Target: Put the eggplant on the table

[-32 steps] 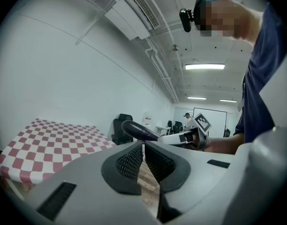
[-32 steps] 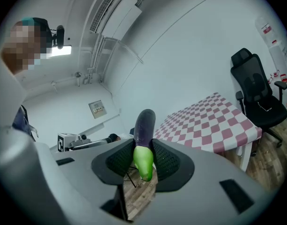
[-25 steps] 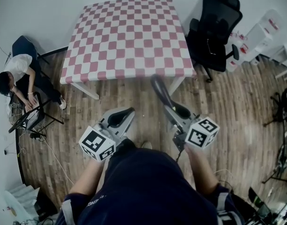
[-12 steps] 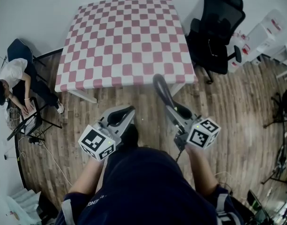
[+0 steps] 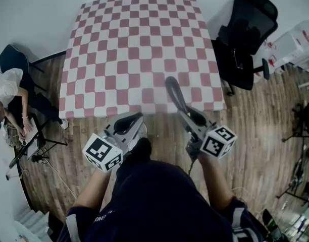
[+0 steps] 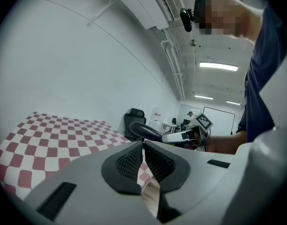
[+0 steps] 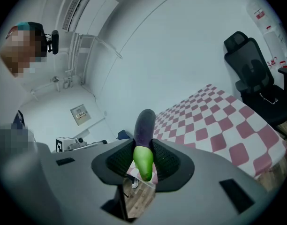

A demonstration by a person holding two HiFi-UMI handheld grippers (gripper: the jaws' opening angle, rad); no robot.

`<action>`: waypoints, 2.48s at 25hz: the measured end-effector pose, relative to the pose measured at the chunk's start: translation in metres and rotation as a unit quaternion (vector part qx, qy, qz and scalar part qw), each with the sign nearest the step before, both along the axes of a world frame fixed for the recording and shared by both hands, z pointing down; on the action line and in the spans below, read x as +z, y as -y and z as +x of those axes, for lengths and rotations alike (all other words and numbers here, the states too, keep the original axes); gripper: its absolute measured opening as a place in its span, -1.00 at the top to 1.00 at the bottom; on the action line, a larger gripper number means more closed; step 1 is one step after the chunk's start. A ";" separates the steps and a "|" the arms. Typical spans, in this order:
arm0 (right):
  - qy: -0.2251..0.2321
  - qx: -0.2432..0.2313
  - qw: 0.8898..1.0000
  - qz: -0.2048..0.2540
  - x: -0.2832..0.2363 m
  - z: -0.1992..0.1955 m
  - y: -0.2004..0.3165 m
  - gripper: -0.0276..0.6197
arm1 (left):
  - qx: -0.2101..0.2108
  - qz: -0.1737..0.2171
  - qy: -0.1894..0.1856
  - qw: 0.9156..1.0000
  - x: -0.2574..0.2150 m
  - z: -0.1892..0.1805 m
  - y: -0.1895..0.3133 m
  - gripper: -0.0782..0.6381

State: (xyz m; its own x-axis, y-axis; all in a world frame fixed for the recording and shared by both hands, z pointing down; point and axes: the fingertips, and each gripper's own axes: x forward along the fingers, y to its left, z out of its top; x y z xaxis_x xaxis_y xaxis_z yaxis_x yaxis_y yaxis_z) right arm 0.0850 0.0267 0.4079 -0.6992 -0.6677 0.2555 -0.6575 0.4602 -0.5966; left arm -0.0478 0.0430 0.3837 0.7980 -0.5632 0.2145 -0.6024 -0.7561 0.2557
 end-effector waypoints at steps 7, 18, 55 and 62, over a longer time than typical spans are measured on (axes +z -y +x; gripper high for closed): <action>-0.010 0.015 1.000 -0.020 0.004 -0.035 0.096 0.51 | 0.008 -0.012 0.001 1.000 0.004 -0.041 0.101 0.67; -0.029 0.030 0.998 -0.042 0.016 -0.036 0.162 0.51 | 0.016 -0.020 0.004 1.000 0.009 -0.053 0.181 0.68; -0.270 -0.098 0.952 -0.109 0.246 -0.008 0.304 0.51 | -0.065 -0.139 0.038 0.987 0.111 0.009 0.250 0.68; -0.320 -0.121 0.932 -0.120 0.268 -0.011 0.293 0.35 | -0.063 -0.146 0.033 0.987 0.117 0.002 0.249 0.68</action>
State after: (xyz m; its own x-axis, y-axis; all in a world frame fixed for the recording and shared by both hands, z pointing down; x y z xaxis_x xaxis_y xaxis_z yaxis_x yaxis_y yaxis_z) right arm 0.0744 -0.2661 0.6763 -0.4754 -0.3796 0.7937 -0.8080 0.5453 -0.2232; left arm -0.0459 -0.2056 0.5004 0.7047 -0.5633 0.4313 -0.7093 -0.5741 0.4091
